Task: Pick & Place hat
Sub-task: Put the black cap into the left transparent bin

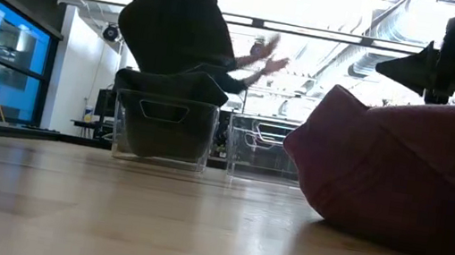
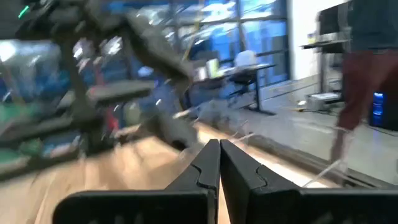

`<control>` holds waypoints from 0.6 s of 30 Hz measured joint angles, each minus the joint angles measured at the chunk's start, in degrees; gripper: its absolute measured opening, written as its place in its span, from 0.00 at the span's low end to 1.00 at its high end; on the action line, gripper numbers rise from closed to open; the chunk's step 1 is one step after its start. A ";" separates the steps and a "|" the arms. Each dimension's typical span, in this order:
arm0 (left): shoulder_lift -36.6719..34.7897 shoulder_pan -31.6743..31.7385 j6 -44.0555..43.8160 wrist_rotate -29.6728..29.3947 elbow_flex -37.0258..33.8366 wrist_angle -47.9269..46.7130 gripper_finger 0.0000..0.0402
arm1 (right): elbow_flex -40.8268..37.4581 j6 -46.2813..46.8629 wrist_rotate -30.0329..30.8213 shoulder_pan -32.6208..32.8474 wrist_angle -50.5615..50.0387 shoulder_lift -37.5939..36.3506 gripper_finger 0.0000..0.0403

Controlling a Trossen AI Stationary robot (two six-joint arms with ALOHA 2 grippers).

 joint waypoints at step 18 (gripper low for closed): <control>0.00 -4.29 15.71 2.42 9.79 9.50 0.00 | 26.79 -22.20 -16.24 -5.33 -19.26 15.88 0.07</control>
